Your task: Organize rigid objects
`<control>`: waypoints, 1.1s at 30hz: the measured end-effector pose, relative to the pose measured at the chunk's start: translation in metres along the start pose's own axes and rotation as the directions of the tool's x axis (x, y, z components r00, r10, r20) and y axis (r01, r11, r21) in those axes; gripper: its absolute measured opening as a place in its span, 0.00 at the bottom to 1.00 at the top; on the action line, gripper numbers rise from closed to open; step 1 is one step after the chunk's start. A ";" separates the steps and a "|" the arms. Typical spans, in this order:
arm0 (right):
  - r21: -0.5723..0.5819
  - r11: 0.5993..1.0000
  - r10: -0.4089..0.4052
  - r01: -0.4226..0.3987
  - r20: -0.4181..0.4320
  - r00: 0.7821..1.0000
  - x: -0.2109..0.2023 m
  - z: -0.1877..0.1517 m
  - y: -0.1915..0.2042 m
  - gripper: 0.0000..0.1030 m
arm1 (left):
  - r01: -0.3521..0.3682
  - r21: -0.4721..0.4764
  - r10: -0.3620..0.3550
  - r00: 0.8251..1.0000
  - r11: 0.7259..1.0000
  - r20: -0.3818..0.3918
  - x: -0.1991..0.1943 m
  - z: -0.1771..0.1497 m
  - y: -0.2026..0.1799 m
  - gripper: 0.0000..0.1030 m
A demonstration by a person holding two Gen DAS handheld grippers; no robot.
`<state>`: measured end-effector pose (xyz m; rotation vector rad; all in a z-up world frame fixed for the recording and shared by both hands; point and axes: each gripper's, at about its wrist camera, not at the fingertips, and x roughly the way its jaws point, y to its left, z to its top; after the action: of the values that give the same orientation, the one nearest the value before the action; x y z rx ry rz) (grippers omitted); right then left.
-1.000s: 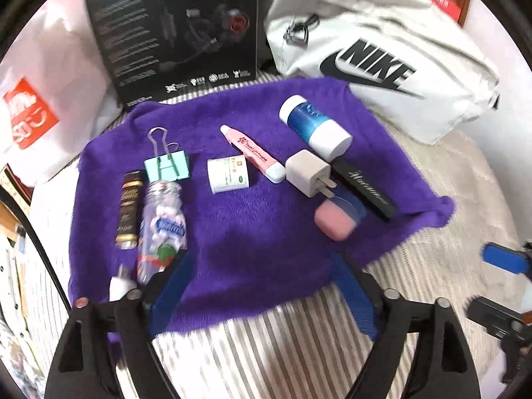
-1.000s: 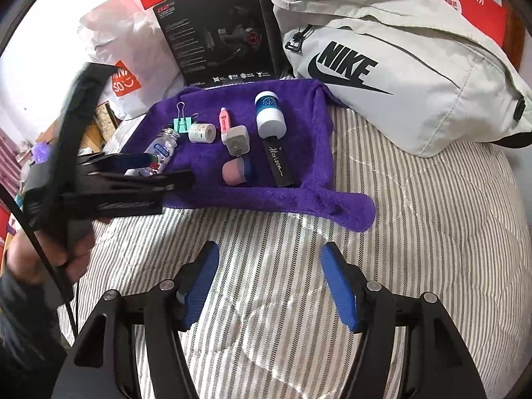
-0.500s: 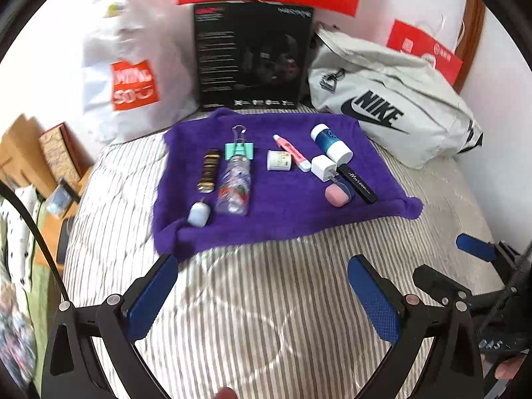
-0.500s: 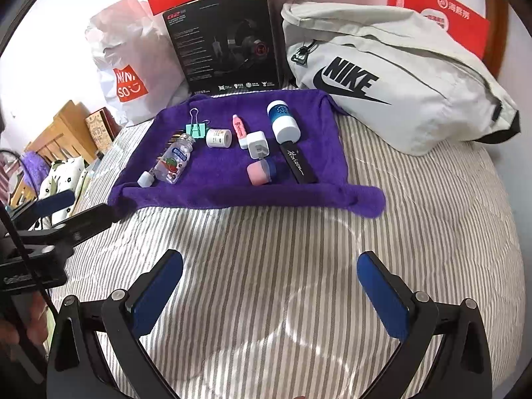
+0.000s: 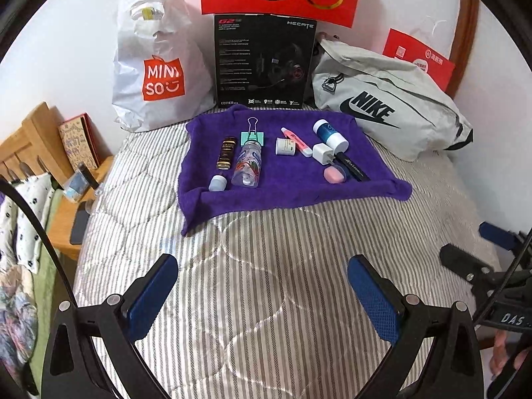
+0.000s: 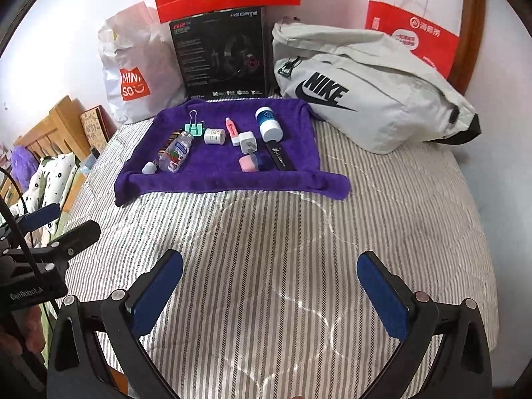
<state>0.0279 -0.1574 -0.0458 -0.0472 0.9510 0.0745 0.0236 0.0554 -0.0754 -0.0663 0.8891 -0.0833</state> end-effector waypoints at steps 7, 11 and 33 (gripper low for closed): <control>0.011 1.000 -0.016 0.016 0.026 1.000 -0.018 -0.002 -0.007 1.00 | 0.002 0.029 -0.002 1.000 1.000 0.009 -0.011 -0.005 -0.007 1.00; 0.008 1.000 -0.017 0.016 0.034 0.999 -0.023 -0.003 -0.010 1.00 | 0.004 0.029 -0.004 1.000 1.000 0.008 -0.014 -0.006 -0.007 1.00; 0.004 1.000 -0.015 0.014 0.032 0.999 -0.027 -0.006 -0.006 1.00 | -0.002 0.011 0.002 1.000 1.000 0.000 -0.019 -0.008 0.000 1.00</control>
<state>0.0078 -0.1645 -0.0276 -0.0490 0.9189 0.0598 0.0048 0.0570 -0.0657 -0.0550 0.8885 -0.0859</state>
